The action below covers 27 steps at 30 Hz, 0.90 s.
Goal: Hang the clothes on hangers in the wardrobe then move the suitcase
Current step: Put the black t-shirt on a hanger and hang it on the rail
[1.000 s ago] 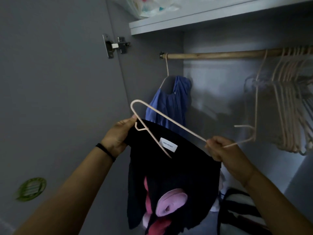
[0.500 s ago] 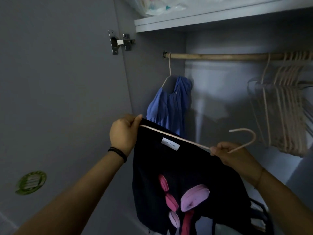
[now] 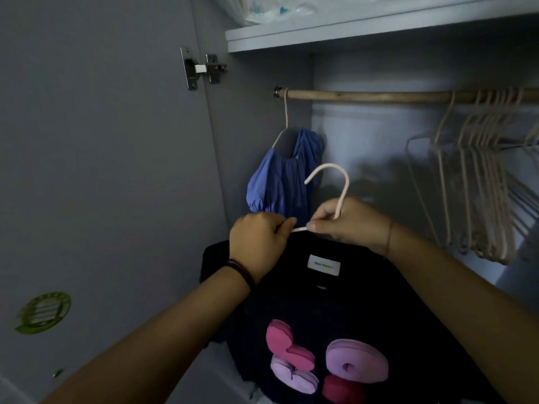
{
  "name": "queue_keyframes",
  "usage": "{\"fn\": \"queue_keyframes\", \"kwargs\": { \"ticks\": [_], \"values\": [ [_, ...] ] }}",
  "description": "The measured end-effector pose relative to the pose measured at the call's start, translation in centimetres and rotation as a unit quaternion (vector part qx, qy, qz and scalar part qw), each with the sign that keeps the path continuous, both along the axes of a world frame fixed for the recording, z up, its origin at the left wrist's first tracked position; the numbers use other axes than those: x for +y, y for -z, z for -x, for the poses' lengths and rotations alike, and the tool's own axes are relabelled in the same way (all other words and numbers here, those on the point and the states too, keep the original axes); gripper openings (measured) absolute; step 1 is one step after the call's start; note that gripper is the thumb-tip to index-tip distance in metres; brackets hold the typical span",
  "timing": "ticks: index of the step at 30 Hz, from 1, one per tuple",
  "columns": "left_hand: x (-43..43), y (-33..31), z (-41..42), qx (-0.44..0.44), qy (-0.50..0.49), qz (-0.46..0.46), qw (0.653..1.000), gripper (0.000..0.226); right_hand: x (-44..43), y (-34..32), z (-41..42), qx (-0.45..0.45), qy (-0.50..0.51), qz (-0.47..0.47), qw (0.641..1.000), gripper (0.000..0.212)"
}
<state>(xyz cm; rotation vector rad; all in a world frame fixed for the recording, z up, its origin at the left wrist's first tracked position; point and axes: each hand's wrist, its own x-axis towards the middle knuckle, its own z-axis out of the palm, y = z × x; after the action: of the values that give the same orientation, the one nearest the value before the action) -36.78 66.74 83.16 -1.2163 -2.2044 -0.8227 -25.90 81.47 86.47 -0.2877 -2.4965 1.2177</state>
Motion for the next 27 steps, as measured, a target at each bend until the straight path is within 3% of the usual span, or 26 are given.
{"fn": "queue_keyframes", "kwargs": {
  "ticks": [2,4,7,10,14,16,18,21,22,24,27],
  "values": [
    [-0.7,-0.2,0.9,-0.165,0.045,-0.019,0.985,0.048,0.4,-0.5,-0.2,-0.009,0.015,0.049,0.999,0.012],
    [-1.9,-0.1,2.2,-0.241,0.101,-0.001,0.965,0.053,0.8,-0.8,-0.4,-0.014,0.022,0.086,0.996,0.013],
    [-3.1,0.4,3.2,-0.24,0.194,0.037,0.951,0.051,0.9,-0.9,-0.6,-0.013,0.002,0.133,0.991,0.012],
    [-3.3,0.8,3.2,-0.261,0.206,-0.026,0.943,0.038,1.0,-1.0,-1.5,0.017,-0.034,0.121,0.992,0.006],
    [-4.1,1.2,4.0,-0.255,0.181,-0.059,0.948,0.047,2.6,-0.1,-4.5,-0.004,-0.053,0.038,0.998,0.032],
    [-4.7,1.6,4.8,-0.256,0.159,-0.058,0.952,0.046,3.4,0.8,-6.6,-0.04,-0.049,0.042,0.997,0.057],
    [-5.2,1.7,5.7,-0.269,0.14,-0.066,0.951,0.042,3.8,1.8,-8.2,-0.063,-0.016,0.055,0.996,0.053],
    [-5.7,1.6,6.6,-0.273,0.131,-0.07,0.95,0.041,4.1,3.7,-9.4,-0.078,-0.009,0.026,0.997,0.079],
    [-5.8,1.6,6.8,-0.274,0.128,-0.075,0.95,0.039,4.0,4.0,-9.7,-0.079,-0.005,0.042,0.996,0.069],
    [-6.0,1.6,7.1,-0.278,0.128,-0.084,0.948,0.03,4.0,3.9,-10.3,-0.076,-0.005,0.072,0.994,0.022],
    [-5.7,1.9,7.0,-0.286,0.139,-0.083,0.944,0.026,4.2,4.3,-11.6,-0.067,-0.015,0.135,0.988,0.024]
  ]
}}
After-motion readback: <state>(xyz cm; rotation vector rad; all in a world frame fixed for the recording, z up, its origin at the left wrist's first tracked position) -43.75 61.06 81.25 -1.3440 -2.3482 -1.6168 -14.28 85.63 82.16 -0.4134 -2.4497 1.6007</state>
